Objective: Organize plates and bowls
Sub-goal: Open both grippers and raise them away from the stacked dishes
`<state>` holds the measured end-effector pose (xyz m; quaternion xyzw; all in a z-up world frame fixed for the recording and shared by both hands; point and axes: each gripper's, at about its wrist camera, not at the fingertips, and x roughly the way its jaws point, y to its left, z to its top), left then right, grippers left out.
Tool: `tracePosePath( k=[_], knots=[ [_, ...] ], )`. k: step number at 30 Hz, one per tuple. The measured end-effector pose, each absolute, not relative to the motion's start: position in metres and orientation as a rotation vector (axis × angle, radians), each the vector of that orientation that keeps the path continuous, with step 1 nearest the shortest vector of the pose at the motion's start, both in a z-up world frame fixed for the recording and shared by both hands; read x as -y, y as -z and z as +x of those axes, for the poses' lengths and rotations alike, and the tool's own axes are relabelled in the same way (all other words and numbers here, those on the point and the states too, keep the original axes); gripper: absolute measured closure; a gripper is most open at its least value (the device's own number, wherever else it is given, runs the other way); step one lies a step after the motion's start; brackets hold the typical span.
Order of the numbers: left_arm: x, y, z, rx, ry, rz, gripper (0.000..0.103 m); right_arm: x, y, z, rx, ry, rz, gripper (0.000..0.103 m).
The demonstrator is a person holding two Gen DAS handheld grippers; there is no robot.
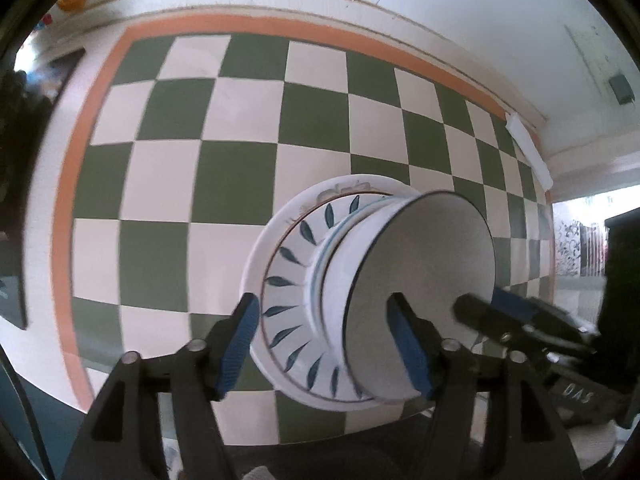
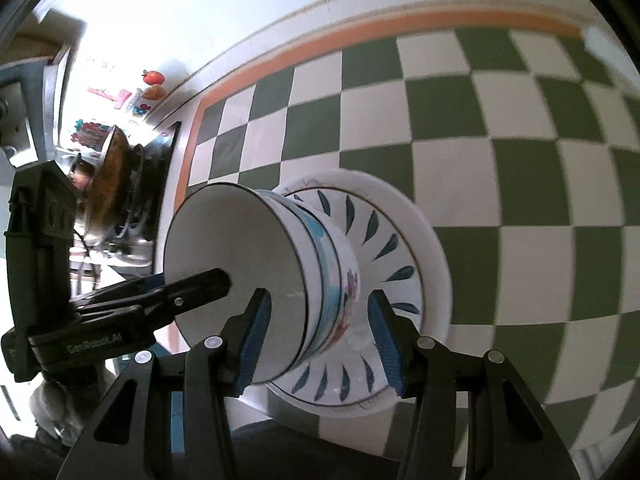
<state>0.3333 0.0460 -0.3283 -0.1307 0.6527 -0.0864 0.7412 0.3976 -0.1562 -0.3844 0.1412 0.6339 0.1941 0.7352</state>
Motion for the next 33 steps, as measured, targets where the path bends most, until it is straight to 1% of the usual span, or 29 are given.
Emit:
tracePosePath(
  k=[3,4,5,6,8,11,12,13,18,22,27,33],
  knots=[
    [-0.047,0.316,0.322,-1.39,0.167,-0.221,0.03,0.156,0.367,0.385,-1.359,-0.38,0.251,0.048],
    [-0.047,0.313,0.318,-1.377,0.168,-0.208,0.027,0.156,0.362,0.38,-1.354,-0.362,0.23,0.046],
    [-0.047,0.309,0.314,-1.366,0.166,-0.197,0.015,0.155,0.357,0.375,-1.342,-0.352,0.215,0.043],
    [-0.048,0.305,0.31,-1.353,0.161,-0.189,0.009,0.156,0.353,0.37,-1.332,-0.343,0.206,0.04],
    [-0.049,0.299,0.305,-1.324,0.149,-0.175,0.006,0.155,0.344,0.361,-1.317,-0.321,0.182,0.02],
    [-0.048,0.288,0.297,-1.281,0.113,-0.14,0.004,0.156,0.333,0.347,-1.288,-0.284,0.162,0.012],
    [-0.047,0.284,0.295,-1.262,0.103,-0.131,0.001,0.156,0.329,0.343,-1.279,-0.268,0.151,0.012],
    [-0.047,0.278,0.292,-1.232,0.094,-0.117,0.0,0.156,0.325,0.339,-1.268,-0.251,0.14,0.011],
    [-0.042,0.254,0.276,-1.121,0.104,-0.091,0.0,0.163,0.302,0.317,-1.198,-0.194,0.116,0.007],
    [-0.037,0.239,0.261,-1.088,0.109,-0.099,0.0,0.17,0.283,0.298,-1.138,-0.178,0.11,0.005],
    [-0.03,0.207,0.223,-1.021,0.07,-0.097,0.0,0.177,0.253,0.266,-1.059,-0.173,0.088,0.004],
    [-0.025,0.167,0.163,-0.957,0.035,-0.098,0.0,0.181,0.206,0.206,-0.964,-0.185,0.057,0.003]
  ],
)
